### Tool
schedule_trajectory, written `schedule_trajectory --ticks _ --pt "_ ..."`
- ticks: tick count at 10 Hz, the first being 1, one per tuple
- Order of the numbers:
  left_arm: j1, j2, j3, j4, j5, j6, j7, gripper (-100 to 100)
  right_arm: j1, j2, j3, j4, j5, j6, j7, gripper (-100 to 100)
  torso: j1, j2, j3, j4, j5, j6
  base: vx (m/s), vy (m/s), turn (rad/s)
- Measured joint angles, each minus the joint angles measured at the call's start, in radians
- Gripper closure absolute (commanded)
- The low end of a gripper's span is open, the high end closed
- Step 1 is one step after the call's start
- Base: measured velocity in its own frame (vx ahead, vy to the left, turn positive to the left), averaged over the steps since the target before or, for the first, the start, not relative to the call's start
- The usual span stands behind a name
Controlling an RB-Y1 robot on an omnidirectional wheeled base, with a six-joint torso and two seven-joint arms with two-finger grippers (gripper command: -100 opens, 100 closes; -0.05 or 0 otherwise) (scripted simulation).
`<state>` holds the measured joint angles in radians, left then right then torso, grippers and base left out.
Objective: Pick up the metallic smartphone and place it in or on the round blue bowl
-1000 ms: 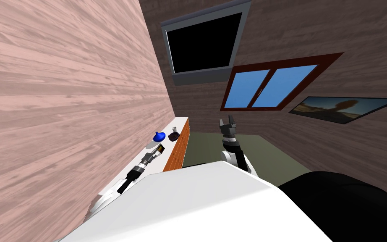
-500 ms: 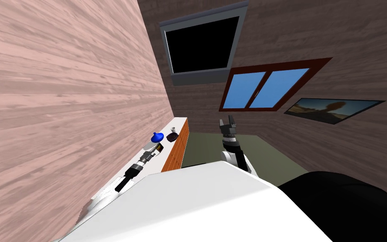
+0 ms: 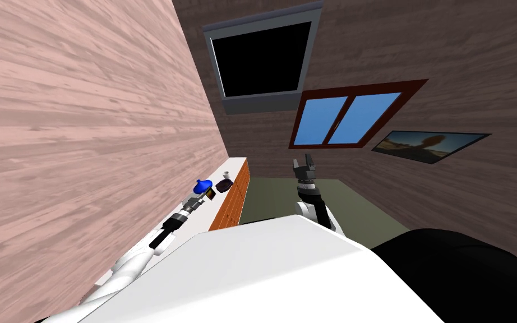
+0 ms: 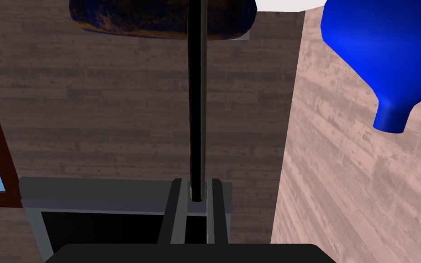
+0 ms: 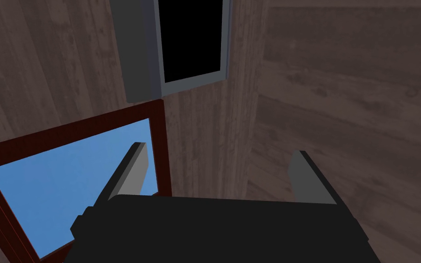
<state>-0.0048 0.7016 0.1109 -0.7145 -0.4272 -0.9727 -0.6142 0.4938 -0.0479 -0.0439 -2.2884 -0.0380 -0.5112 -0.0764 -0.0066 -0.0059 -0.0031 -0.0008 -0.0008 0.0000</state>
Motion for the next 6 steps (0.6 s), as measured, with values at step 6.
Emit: schedule_trajectory --ticks 6 --pt "-0.062 0.082 -0.007 0.008 0.005 0.048 0.086 100 0.000 0.000 0.000 0.000 0.000 0.000 0.000 0 0.000 -0.004 -0.002 -0.001 0.002 0.005 0.028 -0.086 -0.054"
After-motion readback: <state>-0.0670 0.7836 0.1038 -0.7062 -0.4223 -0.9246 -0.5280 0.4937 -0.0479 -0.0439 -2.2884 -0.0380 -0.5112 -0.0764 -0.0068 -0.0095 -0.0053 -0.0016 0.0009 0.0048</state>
